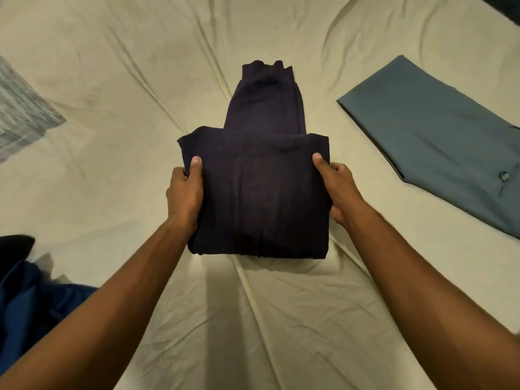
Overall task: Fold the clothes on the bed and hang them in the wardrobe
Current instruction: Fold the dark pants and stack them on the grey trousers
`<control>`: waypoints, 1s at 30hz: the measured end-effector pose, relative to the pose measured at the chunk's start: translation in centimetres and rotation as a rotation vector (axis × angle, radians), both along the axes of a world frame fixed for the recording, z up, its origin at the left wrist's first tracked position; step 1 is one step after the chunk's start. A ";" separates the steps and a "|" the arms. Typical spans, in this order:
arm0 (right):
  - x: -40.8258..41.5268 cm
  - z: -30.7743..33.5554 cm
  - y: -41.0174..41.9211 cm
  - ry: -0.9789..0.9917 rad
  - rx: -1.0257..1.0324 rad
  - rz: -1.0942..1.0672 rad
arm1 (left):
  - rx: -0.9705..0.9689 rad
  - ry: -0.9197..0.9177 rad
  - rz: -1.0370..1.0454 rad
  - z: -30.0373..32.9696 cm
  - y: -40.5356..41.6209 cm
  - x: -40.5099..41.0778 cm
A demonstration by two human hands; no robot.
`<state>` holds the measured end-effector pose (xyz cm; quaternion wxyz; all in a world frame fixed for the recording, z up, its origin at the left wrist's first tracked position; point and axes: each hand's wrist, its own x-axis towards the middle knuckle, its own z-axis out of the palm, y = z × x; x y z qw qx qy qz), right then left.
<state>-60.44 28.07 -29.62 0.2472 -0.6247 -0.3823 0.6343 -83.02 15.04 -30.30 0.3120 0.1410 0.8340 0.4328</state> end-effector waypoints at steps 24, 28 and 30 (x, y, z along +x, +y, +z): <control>2.6 -1.0 -11.0 -0.317 0.183 0.255 | -0.114 0.354 -0.220 -1.0 -10.1 5.1; 2.9 -0.5 -11.7 -0.312 0.154 0.236 | -0.096 0.345 -0.244 -1.1 -10.4 5.0; 3.2 -0.3 -12.2 -0.316 0.140 0.229 | -0.099 0.342 -0.252 -1.2 -10.6 4.9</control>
